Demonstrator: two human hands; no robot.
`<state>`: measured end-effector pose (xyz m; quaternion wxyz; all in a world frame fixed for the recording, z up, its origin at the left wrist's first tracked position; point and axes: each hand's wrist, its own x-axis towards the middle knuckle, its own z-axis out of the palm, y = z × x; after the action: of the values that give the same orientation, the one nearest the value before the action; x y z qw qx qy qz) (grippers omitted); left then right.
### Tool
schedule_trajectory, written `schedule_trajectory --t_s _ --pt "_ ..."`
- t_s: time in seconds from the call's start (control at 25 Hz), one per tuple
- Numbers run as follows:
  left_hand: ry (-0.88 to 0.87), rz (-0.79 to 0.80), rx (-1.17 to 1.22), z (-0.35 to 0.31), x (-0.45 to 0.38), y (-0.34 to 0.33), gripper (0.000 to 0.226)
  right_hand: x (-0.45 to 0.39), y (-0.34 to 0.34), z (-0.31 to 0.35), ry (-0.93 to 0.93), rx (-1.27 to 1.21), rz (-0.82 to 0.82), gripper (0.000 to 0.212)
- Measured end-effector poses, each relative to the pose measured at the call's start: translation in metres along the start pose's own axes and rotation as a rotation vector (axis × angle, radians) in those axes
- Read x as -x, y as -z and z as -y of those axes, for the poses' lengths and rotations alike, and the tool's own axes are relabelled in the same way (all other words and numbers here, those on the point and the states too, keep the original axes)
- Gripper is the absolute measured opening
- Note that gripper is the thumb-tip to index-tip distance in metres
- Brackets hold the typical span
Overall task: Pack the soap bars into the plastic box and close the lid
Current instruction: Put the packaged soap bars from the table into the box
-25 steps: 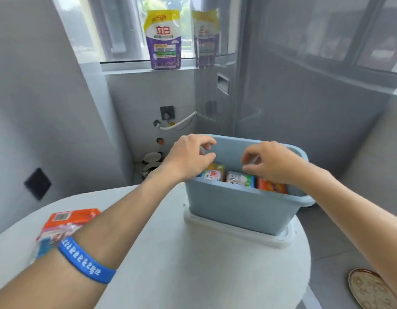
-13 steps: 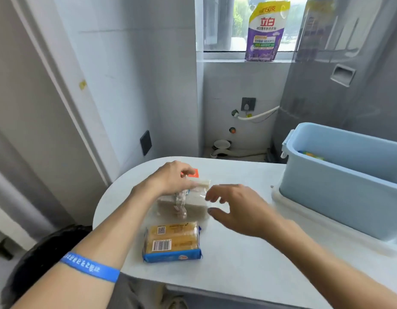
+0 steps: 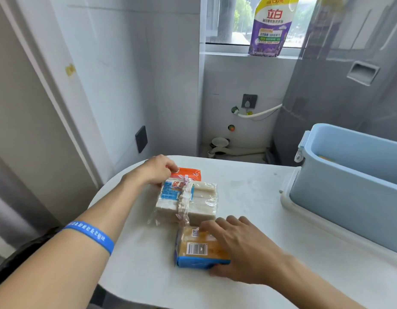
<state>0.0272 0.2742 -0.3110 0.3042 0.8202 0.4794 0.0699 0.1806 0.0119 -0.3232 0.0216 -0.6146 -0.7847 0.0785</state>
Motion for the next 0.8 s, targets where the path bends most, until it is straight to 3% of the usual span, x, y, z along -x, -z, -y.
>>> schedule_trajectory --t_s 0.16,0.28,0.32,0.48,0.6,0.68,0.8 --pt "-0.030 0.165 -0.074 0.015 -0.010 0.013 0.045 0.020 0.018 -0.055 -0.086 -0.021 0.150 0.082" --pt "-0.097 0.054 -0.415 0.017 -0.006 0.010 0.053 0.032 0.027 -0.082 -0.247 -0.264 0.203 0.085" --pt "-0.123 -0.004 -0.430 0.018 -0.003 0.004 0.051 0.035 0.028 -0.086 -0.289 -0.390 0.201 0.082" --pt "-0.176 -0.088 -0.212 0.022 0.001 -0.006 0.044 0.047 0.030 -0.099 -0.409 -0.709 0.092 0.054" --pt "-0.036 -0.128 -0.183 0.026 0.003 -0.011 0.048 0.056 0.035 -0.100 -0.540 -1.020 -0.006 0.047" --pt "0.132 -0.251 -0.012 0.027 0.007 -0.008 0.053 0.059 0.037 -0.097 -0.542 -1.336 -0.081 0.047" --pt "0.207 -0.439 0.734 0.014 0.019 0.018 0.044 0.055 0.039 -0.089 -0.408 -1.876 -0.222 0.048"
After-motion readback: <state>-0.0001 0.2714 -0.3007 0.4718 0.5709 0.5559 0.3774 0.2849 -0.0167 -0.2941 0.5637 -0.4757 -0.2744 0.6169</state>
